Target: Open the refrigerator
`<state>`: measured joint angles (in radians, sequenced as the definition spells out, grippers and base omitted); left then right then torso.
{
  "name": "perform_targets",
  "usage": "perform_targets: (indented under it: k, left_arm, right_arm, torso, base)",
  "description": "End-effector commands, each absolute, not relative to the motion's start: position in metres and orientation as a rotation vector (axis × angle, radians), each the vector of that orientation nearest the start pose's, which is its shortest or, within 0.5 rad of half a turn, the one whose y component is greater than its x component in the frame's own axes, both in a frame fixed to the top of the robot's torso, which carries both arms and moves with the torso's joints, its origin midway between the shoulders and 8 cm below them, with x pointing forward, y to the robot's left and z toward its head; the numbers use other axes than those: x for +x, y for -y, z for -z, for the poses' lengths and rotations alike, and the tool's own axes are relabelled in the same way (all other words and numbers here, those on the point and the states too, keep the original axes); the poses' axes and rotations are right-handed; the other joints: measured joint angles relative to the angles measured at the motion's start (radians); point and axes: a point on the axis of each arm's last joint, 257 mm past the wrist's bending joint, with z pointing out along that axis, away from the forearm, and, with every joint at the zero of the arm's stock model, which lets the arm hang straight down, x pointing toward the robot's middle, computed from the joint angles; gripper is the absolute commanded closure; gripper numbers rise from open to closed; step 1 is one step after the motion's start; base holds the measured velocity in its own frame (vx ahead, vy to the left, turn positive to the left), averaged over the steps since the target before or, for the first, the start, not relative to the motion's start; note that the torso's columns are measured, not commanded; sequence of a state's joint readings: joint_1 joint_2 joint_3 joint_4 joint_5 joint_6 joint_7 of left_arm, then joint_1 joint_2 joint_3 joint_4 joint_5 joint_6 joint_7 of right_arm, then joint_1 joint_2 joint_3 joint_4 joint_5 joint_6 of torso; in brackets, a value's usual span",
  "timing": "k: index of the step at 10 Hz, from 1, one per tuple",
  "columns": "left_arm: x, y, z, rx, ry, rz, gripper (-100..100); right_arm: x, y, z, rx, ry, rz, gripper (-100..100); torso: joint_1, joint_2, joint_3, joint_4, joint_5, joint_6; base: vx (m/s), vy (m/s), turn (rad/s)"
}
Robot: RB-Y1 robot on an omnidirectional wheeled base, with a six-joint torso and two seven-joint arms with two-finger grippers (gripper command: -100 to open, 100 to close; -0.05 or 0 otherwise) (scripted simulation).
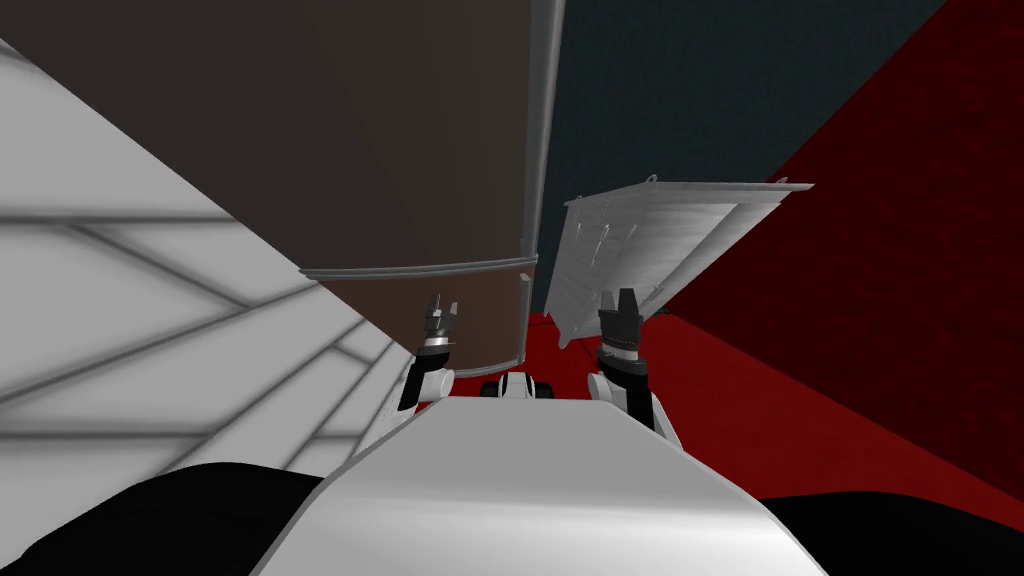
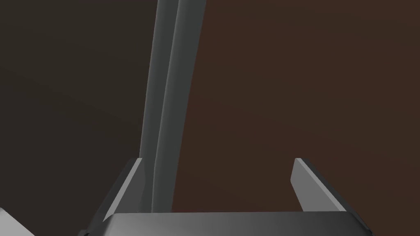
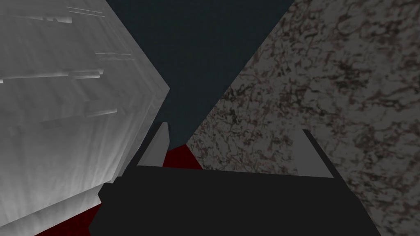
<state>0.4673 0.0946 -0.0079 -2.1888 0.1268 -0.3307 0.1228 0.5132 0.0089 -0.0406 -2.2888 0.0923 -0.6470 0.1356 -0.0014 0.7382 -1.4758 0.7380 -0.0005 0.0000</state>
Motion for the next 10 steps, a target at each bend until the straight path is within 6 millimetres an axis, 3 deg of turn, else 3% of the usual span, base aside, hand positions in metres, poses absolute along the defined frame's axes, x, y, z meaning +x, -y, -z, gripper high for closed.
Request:
perform_targets:
  k: [1,10]
  left_arm:
    - [0.401,-0.294,0.045,-0.935,-0.779,1.439,-100]
    - [0.445,-0.340,0.040,-1.087,-0.770,1.438,-100]
  right_arm:
    - [0.315,0.274,-0.049,0.435,-0.590,-1.105,0]
    - [0.315,0.274,-0.049,0.435,-0.590,-1.105,0]
  torso:
    - [0.000,-0.001,-0.001,0.000,0.000,0.000]
    - [0.004,0.000,0.000,0.000,0.001,0.000]
  base:
    - [0.009,-0.133,0.057]
    - [0.018,-0.159,0.061]
